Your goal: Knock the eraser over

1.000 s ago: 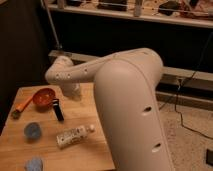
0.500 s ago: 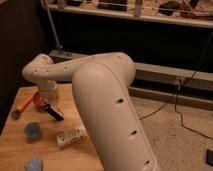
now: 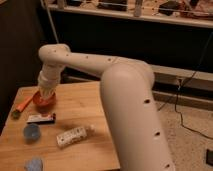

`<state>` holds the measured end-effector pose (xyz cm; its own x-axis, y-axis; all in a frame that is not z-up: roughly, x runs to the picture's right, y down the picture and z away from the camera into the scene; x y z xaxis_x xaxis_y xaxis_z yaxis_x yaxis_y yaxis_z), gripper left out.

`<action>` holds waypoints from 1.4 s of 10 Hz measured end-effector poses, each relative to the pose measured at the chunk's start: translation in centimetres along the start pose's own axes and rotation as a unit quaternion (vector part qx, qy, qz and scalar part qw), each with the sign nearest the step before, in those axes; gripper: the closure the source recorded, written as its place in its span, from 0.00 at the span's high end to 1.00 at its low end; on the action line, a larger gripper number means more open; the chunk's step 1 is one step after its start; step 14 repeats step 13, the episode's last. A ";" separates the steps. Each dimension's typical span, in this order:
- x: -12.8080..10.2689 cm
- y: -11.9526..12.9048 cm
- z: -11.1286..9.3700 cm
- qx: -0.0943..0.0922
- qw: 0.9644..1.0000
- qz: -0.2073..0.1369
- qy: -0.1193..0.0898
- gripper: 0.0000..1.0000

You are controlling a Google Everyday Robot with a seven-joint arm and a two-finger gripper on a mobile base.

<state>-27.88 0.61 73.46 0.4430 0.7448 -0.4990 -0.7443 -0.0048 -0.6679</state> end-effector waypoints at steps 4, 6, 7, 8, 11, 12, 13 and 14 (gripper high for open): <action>0.5 -2.5 -2.3 0.000 1.000 0.016 -0.008 0.04; 0.5 -2.9 -2.5 0.001 1.000 0.018 -0.009 0.04; 0.5 -2.7 -2.4 0.001 1.000 0.017 -0.009 0.04; 0.5 -2.5 -2.3 0.001 1.000 0.016 -0.008 0.04; 0.5 -2.6 -2.3 0.001 1.000 0.016 -0.008 0.04; 0.5 -2.6 -2.3 0.001 1.000 0.016 -0.008 0.04; 0.5 -2.7 -2.4 0.001 1.000 0.017 -0.008 0.04; 0.5 -2.7 -2.4 0.001 1.000 0.017 -0.008 0.04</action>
